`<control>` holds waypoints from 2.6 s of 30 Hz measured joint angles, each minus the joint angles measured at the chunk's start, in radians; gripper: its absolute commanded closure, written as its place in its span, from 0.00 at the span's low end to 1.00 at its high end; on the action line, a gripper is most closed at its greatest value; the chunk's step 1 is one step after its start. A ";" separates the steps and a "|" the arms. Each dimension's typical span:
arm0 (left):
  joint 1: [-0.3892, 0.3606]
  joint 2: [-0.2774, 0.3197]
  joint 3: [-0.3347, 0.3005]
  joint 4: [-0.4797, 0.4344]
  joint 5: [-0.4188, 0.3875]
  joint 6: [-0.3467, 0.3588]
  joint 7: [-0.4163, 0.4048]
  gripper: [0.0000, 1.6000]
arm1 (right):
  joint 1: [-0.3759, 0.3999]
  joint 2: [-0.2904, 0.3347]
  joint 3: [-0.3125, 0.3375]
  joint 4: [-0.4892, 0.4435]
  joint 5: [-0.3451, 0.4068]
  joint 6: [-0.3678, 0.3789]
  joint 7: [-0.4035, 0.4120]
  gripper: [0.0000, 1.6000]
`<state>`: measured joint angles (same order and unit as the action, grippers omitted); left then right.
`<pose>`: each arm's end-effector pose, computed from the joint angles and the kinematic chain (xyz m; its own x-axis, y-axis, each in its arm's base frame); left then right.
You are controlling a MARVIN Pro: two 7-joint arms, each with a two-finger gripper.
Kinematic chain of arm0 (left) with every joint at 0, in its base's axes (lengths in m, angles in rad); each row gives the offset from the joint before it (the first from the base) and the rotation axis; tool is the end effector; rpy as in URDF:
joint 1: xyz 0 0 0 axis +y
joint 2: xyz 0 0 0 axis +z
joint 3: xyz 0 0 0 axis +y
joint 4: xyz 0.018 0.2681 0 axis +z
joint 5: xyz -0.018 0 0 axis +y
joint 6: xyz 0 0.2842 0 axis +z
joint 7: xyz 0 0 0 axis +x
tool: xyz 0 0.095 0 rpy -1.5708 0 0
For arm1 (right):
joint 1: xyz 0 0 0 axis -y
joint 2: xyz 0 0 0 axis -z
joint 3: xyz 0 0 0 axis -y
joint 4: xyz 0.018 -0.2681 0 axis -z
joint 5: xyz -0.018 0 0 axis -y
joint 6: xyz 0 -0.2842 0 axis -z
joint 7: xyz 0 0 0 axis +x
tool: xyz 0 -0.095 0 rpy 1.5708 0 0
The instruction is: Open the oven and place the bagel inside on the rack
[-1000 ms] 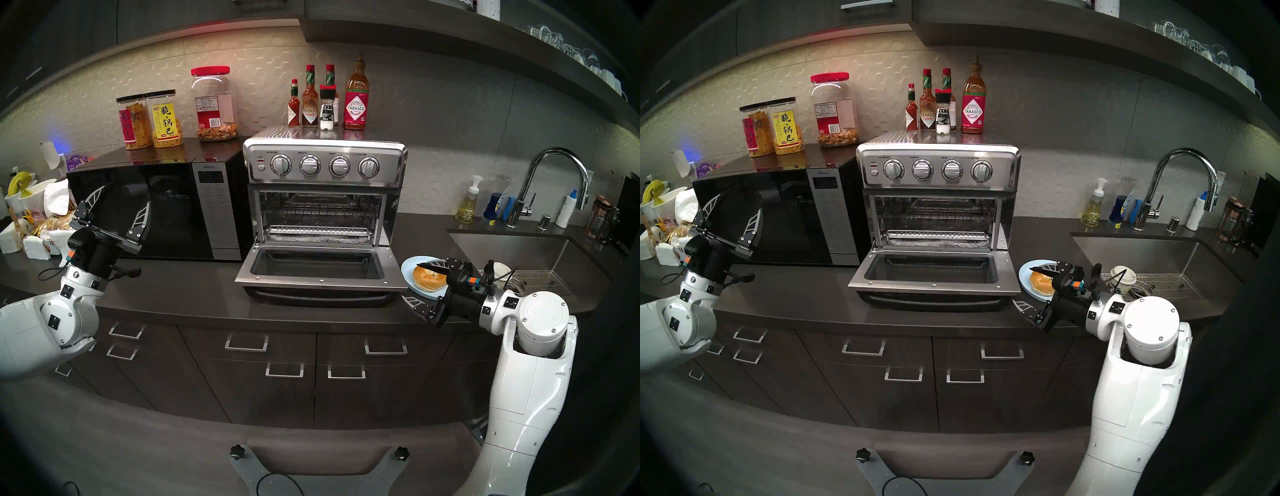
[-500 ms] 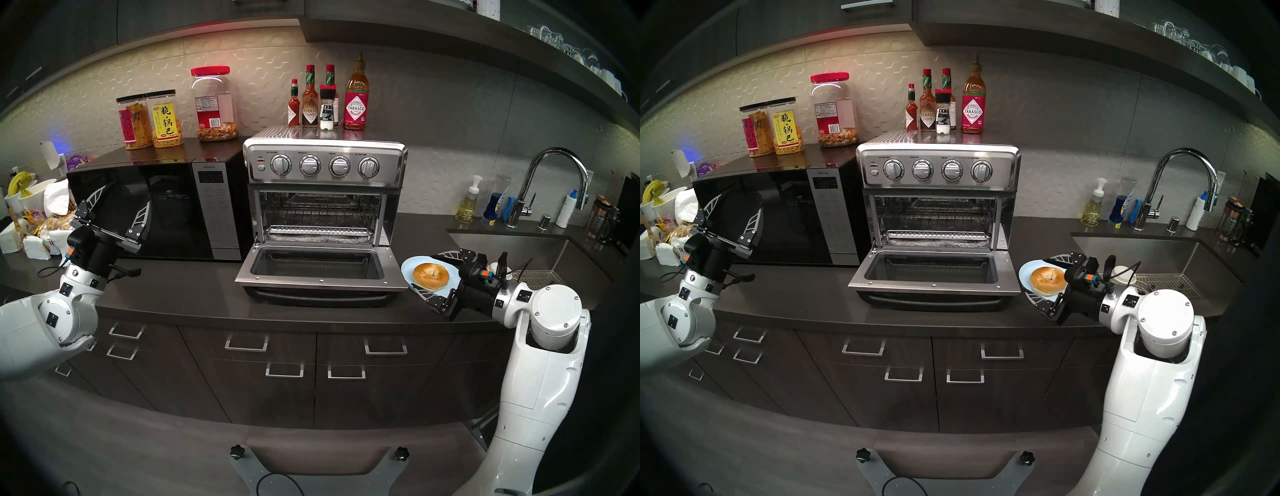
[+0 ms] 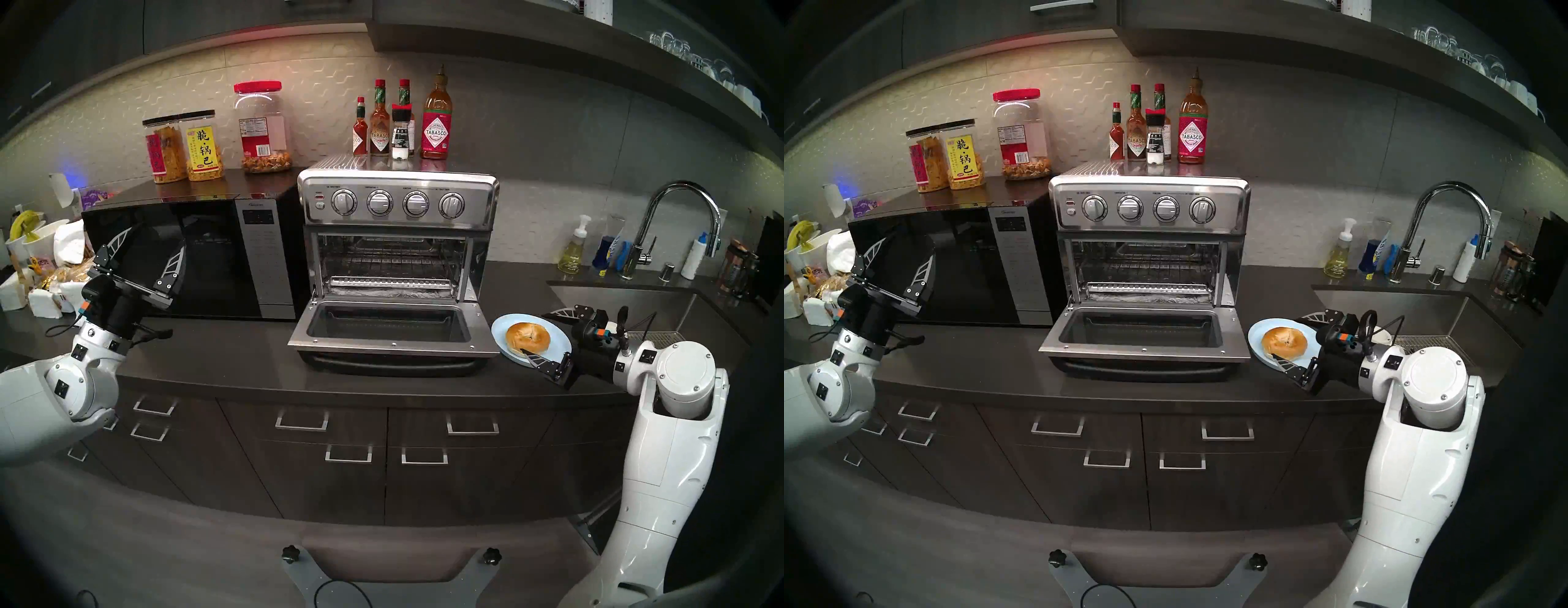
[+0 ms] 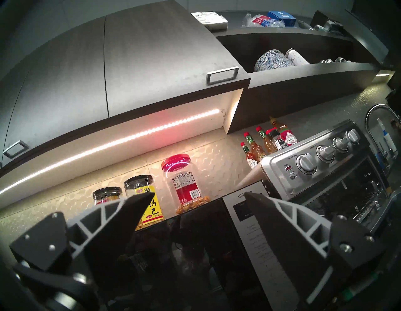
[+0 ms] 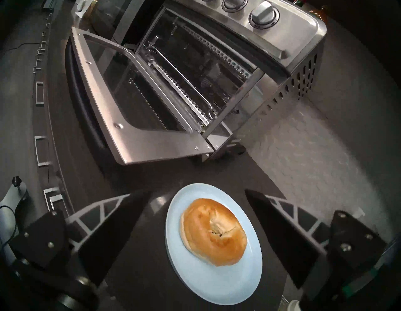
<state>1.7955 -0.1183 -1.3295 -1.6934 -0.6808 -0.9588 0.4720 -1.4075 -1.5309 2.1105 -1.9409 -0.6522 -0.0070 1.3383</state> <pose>0.3392 0.2164 -0.1122 -0.6039 -0.2747 0.7482 -0.0432 -0.9261 -0.3748 0.3528 -0.1155 -0.1668 -0.0567 0.7006 0.7113 0.5496 -0.5728 0.6081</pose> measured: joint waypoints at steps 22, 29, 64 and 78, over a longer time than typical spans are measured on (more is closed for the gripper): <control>0.046 0.002 -0.059 0.003 -0.096 0.000 -0.112 0.00 | 0.104 0.102 -0.030 0.124 -0.103 -0.046 0.001 0.00; 0.062 0.002 -0.080 0.008 -0.128 0.000 -0.151 0.00 | 0.126 0.141 -0.053 0.139 -0.145 -0.055 0.043 0.00; 0.138 0.004 -0.178 0.039 -0.279 0.000 -0.354 0.00 | 0.166 0.265 -0.140 0.032 -0.152 -0.093 0.148 0.00; 0.170 0.004 -0.218 0.051 -0.342 0.000 -0.442 0.00 | 0.107 0.296 -0.193 0.019 -0.134 -0.077 0.148 0.00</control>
<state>1.9657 -0.1142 -1.5479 -1.6429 -1.0223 -0.9584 0.0297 -1.3005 -1.2352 1.9179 -1.9220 -0.7861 -0.0845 1.4866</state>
